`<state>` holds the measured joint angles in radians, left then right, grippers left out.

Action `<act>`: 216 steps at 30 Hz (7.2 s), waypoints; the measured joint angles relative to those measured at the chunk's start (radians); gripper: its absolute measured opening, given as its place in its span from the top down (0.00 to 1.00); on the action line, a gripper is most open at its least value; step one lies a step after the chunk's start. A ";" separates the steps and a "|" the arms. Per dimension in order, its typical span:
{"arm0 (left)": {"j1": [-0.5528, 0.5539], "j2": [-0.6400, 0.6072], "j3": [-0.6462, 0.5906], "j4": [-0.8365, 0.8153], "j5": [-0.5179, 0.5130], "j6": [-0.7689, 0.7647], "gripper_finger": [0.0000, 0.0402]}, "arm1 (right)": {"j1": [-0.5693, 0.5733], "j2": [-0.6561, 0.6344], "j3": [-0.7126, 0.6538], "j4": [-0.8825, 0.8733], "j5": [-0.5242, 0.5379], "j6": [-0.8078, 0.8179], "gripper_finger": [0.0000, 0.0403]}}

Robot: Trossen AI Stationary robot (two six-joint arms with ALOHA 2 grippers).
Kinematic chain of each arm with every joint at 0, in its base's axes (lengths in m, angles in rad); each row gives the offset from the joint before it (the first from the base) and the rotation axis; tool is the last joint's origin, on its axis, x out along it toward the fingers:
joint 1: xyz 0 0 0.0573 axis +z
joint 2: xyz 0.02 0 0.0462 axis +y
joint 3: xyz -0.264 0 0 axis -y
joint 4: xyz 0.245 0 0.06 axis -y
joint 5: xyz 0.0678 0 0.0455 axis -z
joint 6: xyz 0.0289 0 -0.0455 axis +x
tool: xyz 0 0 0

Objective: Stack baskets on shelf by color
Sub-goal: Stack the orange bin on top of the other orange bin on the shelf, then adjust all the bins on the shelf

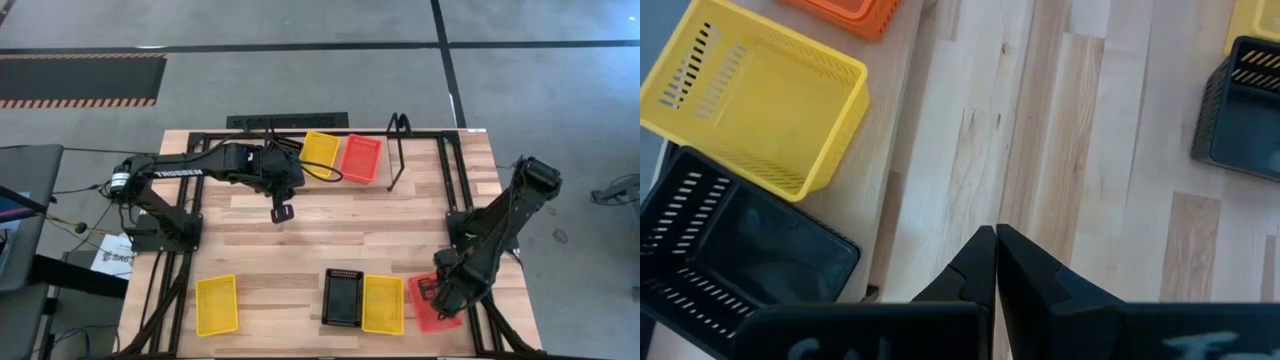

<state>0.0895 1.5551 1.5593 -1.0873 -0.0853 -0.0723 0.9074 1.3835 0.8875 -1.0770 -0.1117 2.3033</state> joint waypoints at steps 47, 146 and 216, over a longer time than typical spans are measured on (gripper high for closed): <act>0.002 0.000 0.000 -0.111 0.000 0.124 1.00 | -1.560 0.091 1.059 -0.247 0.094 -1.475 0.99; 0.003 0.000 0.000 -0.126 0.027 0.247 1.00 | -1.629 0.258 0.465 0.159 -0.038 -1.453 0.77; 0.003 0.000 0.000 -0.133 -0.023 0.026 1.00 | -1.539 0.547 0.759 -0.138 0.163 -1.998 1.00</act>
<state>0.0924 1.5555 1.5593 -1.2205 -0.1085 -0.0460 -0.6314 1.9301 1.6463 -1.2150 0.0510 0.3050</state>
